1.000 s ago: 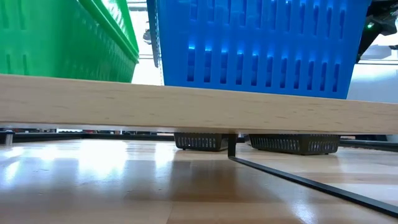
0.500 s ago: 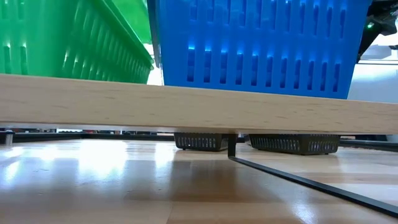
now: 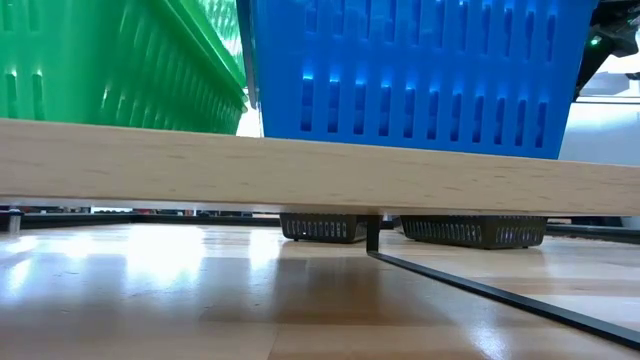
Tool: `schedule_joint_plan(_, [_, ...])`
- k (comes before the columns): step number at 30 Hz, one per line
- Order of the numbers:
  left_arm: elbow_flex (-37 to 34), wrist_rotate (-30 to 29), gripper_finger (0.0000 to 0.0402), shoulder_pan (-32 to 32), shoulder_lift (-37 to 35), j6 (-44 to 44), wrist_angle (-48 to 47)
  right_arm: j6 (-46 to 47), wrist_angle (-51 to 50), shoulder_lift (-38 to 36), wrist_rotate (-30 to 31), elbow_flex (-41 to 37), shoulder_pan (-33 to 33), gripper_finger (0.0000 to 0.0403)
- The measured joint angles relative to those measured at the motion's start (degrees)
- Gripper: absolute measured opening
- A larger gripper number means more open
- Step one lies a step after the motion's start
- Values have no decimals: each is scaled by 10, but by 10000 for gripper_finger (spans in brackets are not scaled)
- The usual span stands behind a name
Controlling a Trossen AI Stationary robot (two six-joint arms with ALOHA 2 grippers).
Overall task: Stack baskets on shelf by color
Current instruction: Stack the green basket on top of the stacked green basket
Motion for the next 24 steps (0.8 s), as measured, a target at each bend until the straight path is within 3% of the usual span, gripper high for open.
schedule_joint_plan(12, [-14, 9, 8, 2, 0, -18, 13, 0, 0, 0, 0, 0, 0, 118])
schedule_joint_plan(24, [-13, 36, 113, 24, 0, -23, 12, 0, 0, 0, 0, 0, 0, 118])
